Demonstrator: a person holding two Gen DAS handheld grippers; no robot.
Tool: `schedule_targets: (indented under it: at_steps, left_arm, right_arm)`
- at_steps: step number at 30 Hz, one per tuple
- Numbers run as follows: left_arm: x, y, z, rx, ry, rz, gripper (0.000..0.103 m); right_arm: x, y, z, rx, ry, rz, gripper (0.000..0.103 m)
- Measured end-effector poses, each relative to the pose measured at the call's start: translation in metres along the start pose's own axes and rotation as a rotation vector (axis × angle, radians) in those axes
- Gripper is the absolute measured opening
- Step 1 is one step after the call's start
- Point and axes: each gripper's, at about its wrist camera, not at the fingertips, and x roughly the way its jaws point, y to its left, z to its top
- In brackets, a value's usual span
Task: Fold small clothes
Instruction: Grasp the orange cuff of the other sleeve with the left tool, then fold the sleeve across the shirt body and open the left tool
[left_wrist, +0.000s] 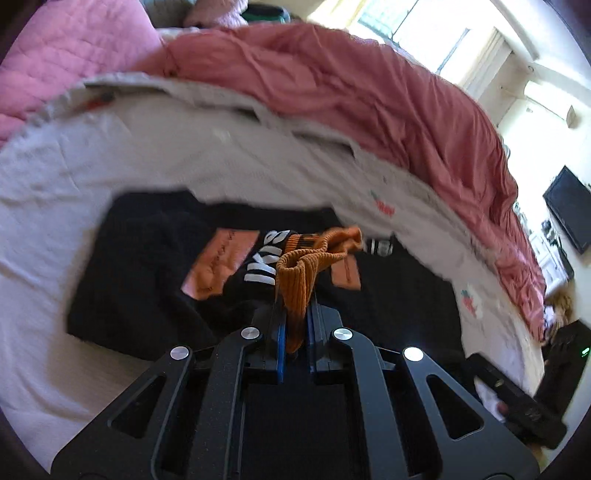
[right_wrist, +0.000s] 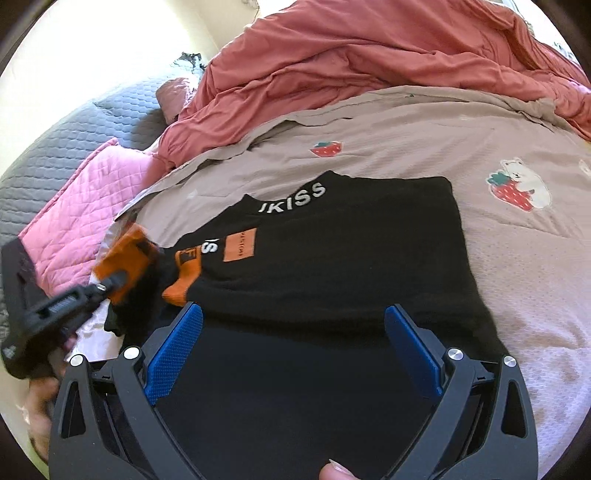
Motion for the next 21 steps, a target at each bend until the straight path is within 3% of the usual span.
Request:
schedule_targets:
  at_steps: [6,13,17,21]
  left_arm:
    - [0.025,0.0,-0.026,0.096,0.086,-0.001,0.007]
    - [0.015,-0.007,-0.035,0.154,0.123,-0.095,0.035]
    - [-0.001,0.0,-0.026,0.136,0.059,-0.074,0.037]
    - [-0.014,0.03,-0.011,0.076,-0.016,0.028,0.039]
  right_arm:
    - [0.007,0.0,-0.002,0.007,0.012,0.001,0.098]
    - [0.019,0.022,-0.002,-0.012,0.05,0.058,0.098]
    - [0.028,0.037,0.0,-0.003,0.083,0.121,0.098]
    - [0.044,0.06,-0.002,-0.02,0.134,0.177,0.098]
